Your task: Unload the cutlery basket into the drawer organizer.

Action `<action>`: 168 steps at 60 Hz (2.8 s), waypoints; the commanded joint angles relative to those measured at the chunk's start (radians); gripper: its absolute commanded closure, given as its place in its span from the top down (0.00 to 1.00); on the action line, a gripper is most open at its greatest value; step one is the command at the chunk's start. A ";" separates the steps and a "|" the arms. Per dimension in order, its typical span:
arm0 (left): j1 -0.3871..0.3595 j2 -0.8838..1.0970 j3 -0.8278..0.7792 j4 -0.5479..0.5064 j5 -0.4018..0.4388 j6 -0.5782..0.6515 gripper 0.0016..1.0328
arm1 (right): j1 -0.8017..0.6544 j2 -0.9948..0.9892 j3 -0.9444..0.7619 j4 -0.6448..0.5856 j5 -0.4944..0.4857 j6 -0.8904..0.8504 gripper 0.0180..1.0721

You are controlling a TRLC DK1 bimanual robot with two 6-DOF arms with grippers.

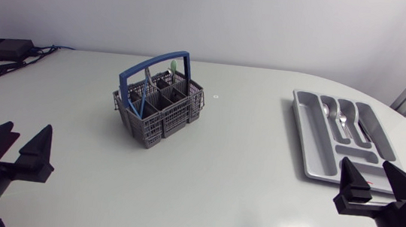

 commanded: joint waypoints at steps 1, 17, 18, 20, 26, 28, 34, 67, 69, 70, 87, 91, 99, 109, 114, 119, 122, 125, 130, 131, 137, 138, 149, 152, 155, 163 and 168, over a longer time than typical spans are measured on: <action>-0.009 -0.010 -0.038 -0.020 -0.008 -0.033 0.96 | 0.002 -0.004 -0.020 -0.011 -0.005 -0.013 0.96; -0.007 -0.010 -0.011 -0.009 -0.040 -0.010 0.95 | 0.005 -0.005 -0.003 -0.002 0.007 -0.019 0.95; -0.010 -0.009 -0.002 -0.005 -0.040 -0.011 0.94 | 0.008 -0.004 0.001 0.000 0.009 -0.018 0.95; -0.010 -0.007 0.008 -0.003 -0.040 -0.013 0.94 | 0.020 0.001 0.006 0.006 0.015 -0.018 0.95; -0.010 0.028 0.044 0.001 -0.040 -0.024 0.94 | 0.074 0.088 0.046 0.061 0.065 -0.018 0.95; -0.010 0.048 0.051 0.012 -0.040 -0.025 0.94 | 0.083 0.136 0.060 0.086 0.078 -0.016 0.95; -0.010 0.168 0.104 0.064 -0.040 -0.030 0.93 | 0.104 0.286 0.113 0.153 0.090 -0.013 0.95; -0.158 0.924 0.591 -0.078 -0.143 -0.070 0.85 | 0.327 0.750 0.371 0.084 0.256 -0.008 0.95; -0.199 0.985 0.659 -0.140 -0.169 0.015 0.85 | 0.353 0.765 0.411 0.001 0.274 -0.008 0.95; -0.210 1.010 0.682 -0.163 -0.169 0.064 0.86 | 0.361 0.771 0.419 -0.009 0.277 -0.010 0.95; -0.239 1.306 0.900 -0.256 0.058 0.144 0.90 | 0.437 1.012 0.598 -0.266 0.223 -0.022 0.95; -0.216 1.352 0.940 -0.253 0.130 0.141 0.88 | 0.477 1.093 0.666 -0.333 0.219 -0.051 0.95; -0.214 1.419 0.976 -0.216 0.144 0.136 0.84 | 0.494 1.205 0.724 -0.353 0.219 -0.060 0.95; -0.234 1.450 0.972 -0.147 0.142 0.131 0.73 | 0.506 1.271 0.752 -0.284 0.179 -0.074 0.95; -0.240 1.462 0.973 -0.118 0.111 0.131 0.64 | 0.517 1.286 0.756 -0.281 0.170 -0.088 0.95; -0.242 1.462 0.972 -0.100 0.110 0.130 0.47 | 0.531 1.293 0.755 -0.279 0.165 -0.091 0.95; -0.242 1.466 0.967 -0.075 0.110 0.130 0.37 | 0.538 1.296 0.753 -0.279 0.165 -0.093 0.95; -0.236 1.481 0.973 -0.068 0.110 0.124 0.27 | 0.543 1.299 0.755 -0.279 0.167 -0.093 0.95; -0.234 1.489 0.969 -0.058 0.110 0.124 0.14 | 0.548 1.299 0.758 -0.279 0.167 -0.097 0.95; -0.234 1.487 0.967 -0.055 0.110 0.124 0.10 | 0.549 1.299 0.759 -0.279 0.167 -0.099 0.95; -0.236 1.481 0.956 -0.057 0.114 0.124 0.03 | 0.552 1.299 0.765 -0.284 0.167 -0.099 0.95; -0.236 1.475 0.953 -0.062 0.118 0.125 0.03 | 0.552 1.299 0.768 -0.284 0.167 -0.100 0.95; -0.231 1.332 0.852 -0.129 0.164 0.145 0.03 | 0.554 1.299 0.768 -0.290 0.168 -0.105 0.95; -0.230 1.286 0.821 -0.150 0.174 0.156 0.03 | 0.554 1.296 0.767 -0.290 0.167 -0.105 0.95; -0.230 1.237 0.786 -0.170 0.176 0.167 0.03 | 0.554 1.296 0.767 -0.290 0.168 -0.105 0.95; -0.230 1.090 0.706 -0.278 0.202 0.196 0.03 | 0.563 1.290 0.765 -0.295 0.168 -0.103 0.95; -0.230 0.959 0.630 -0.328 0.214 0.220 0.03 | 0.568 1.274 0.756 -0.296 0.168 -0.105 0.95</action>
